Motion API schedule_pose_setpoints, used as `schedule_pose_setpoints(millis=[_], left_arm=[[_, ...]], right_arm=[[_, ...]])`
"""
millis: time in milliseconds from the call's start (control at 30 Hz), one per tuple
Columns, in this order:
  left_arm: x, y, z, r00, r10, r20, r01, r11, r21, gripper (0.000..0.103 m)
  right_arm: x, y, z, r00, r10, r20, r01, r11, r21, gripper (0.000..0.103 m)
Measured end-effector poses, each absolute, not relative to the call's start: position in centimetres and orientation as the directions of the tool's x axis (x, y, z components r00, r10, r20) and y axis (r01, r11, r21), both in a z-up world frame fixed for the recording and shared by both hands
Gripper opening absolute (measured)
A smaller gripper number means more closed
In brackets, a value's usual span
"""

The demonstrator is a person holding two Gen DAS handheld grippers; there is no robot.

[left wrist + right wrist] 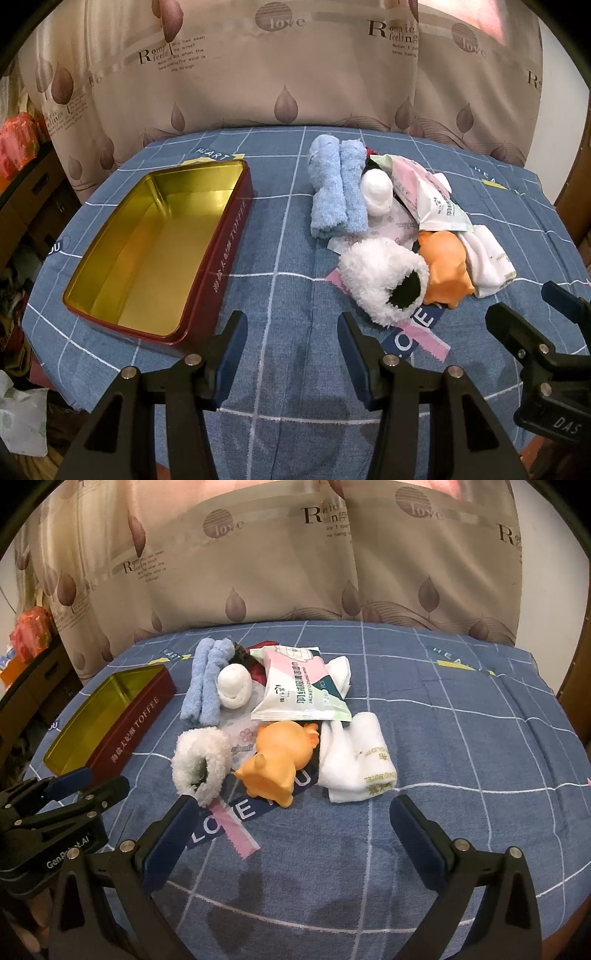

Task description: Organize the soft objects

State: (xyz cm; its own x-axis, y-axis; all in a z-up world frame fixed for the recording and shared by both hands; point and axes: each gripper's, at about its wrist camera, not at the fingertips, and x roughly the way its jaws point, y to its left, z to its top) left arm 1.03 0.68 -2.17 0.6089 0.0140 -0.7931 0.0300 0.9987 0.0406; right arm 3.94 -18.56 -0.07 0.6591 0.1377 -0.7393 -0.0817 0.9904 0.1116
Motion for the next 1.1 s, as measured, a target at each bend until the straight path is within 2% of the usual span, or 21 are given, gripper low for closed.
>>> schedule_pose_setpoints(millis=[1100], left_arm=[[0.79, 0.66, -2.44, 0.603, 0.009, -0.798, 0.036, 0.999, 0.038, 0.052]], right_arm=[[3.99, -18.25, -0.41, 0.642, 0.140, -0.754, -0.096, 0.990, 0.103, 0.103]])
